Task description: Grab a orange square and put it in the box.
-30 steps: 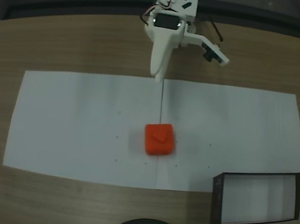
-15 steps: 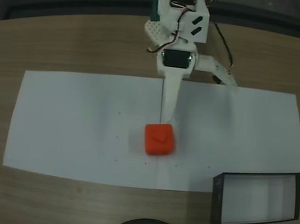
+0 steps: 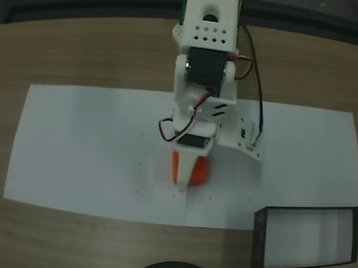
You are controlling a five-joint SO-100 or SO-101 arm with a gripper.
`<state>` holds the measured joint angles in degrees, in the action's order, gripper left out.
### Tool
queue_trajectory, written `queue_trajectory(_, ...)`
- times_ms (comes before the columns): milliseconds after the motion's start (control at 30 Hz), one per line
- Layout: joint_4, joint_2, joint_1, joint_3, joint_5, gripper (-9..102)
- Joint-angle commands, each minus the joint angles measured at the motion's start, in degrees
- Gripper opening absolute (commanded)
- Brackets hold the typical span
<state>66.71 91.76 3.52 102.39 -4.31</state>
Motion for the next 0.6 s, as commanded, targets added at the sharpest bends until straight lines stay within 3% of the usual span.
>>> queue_trajectory(0, 0.2, -0.7, -0.5, -5.8, -0.1, 41)
queue_trajectory(200, -0.2, -5.1, -1.8, -6.2, 2.5, 39)
queue_trajectory(400, -0.7, -7.0, -1.7, -6.9, 3.2, 9)
queue_trajectory(567, -0.6, -6.4, -1.9, -10.2, 3.2, 7)
